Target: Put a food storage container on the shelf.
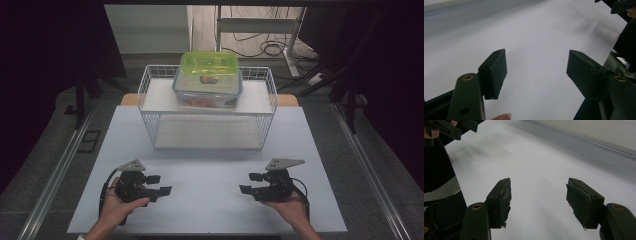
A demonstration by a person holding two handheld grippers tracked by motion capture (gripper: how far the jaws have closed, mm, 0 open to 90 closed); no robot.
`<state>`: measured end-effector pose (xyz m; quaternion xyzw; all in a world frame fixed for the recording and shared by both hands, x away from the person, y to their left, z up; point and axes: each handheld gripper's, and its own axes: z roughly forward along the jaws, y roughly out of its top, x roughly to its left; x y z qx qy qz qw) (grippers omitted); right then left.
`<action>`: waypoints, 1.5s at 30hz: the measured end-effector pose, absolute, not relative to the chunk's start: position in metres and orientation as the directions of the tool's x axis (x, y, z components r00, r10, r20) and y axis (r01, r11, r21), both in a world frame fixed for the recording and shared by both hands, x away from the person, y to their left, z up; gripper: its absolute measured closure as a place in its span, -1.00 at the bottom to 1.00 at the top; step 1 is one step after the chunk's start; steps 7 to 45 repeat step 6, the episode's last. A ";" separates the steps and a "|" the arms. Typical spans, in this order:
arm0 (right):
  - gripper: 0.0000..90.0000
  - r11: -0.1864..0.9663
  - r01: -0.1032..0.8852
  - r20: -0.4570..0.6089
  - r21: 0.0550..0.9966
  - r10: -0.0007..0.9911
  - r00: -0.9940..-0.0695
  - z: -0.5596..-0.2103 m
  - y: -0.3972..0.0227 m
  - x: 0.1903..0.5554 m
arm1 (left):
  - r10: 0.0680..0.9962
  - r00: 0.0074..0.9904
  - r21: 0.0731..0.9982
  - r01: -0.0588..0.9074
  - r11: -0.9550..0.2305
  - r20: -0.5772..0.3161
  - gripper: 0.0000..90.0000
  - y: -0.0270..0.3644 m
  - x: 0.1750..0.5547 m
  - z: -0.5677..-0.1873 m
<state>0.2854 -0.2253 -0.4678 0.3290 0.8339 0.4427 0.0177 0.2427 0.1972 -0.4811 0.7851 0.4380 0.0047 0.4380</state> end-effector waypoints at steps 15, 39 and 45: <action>-0.24 0.395 0.533 0.258 0.749 0.566 -0.783 -0.469 -0.228 0.283 | 0.701 0.597 0.685 0.697 -0.212 -0.390 -0.29 0.202 0.244 -0.483; -0.24 0.395 0.533 0.258 0.749 0.566 -0.783 -0.469 -0.228 0.283 | 0.701 0.597 0.685 0.697 -0.212 -0.390 -0.29 0.202 0.244 -0.483; -0.24 0.395 0.533 0.258 0.749 0.566 -0.783 -0.469 -0.228 0.283 | 0.701 0.597 0.685 0.697 -0.212 -0.390 -0.29 0.202 0.244 -0.483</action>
